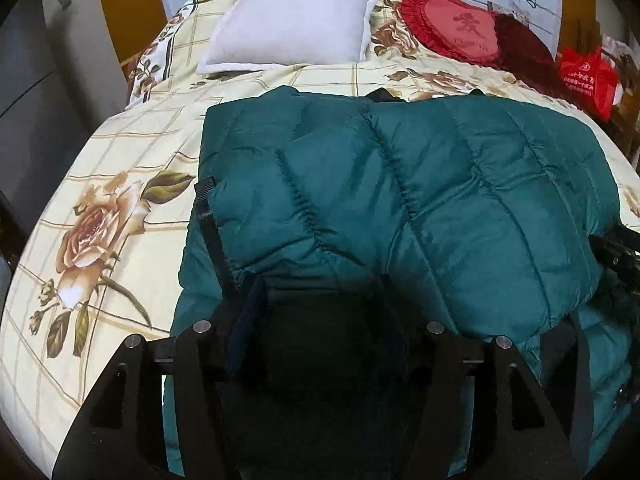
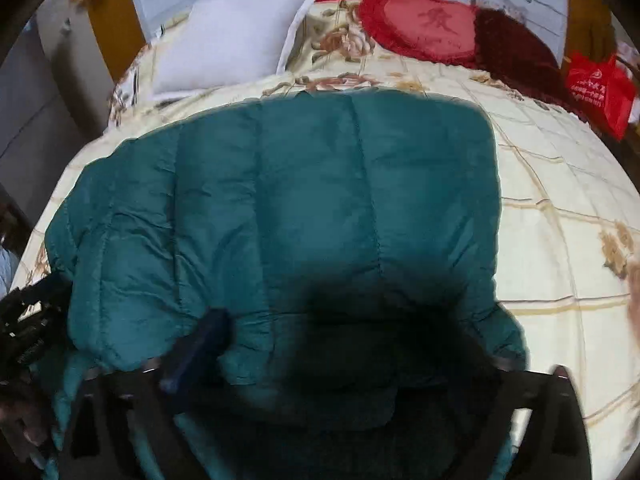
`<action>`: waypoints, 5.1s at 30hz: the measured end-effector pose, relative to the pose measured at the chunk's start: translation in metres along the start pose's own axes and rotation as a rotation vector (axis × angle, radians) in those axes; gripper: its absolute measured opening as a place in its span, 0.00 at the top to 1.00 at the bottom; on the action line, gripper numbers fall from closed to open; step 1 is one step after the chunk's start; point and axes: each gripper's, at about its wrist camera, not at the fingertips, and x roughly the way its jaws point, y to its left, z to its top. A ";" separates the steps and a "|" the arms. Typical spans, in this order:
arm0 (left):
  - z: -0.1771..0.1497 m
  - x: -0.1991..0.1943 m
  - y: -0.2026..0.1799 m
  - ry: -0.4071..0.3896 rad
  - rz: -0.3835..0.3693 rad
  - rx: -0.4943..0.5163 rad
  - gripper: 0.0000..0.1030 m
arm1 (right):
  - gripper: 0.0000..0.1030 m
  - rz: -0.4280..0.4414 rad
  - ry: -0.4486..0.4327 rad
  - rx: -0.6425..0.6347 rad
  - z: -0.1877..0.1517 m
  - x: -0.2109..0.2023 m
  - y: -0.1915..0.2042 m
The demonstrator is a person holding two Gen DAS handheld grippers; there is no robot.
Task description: Fold large clothes
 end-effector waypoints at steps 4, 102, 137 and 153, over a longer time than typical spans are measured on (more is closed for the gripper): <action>0.002 -0.001 0.006 0.018 -0.044 -0.017 0.40 | 0.00 -0.002 0.027 -0.023 0.003 -0.001 0.003; -0.200 -0.135 0.100 0.077 -0.238 -0.136 0.57 | 0.50 0.183 0.227 -0.174 -0.227 -0.180 -0.035; -0.207 -0.141 0.105 0.098 -0.311 -0.149 0.49 | 0.29 0.395 0.142 0.073 -0.227 -0.194 -0.069; -0.205 -0.180 0.116 0.022 -0.327 -0.142 0.91 | 0.85 0.253 -0.028 -0.063 -0.230 -0.231 -0.055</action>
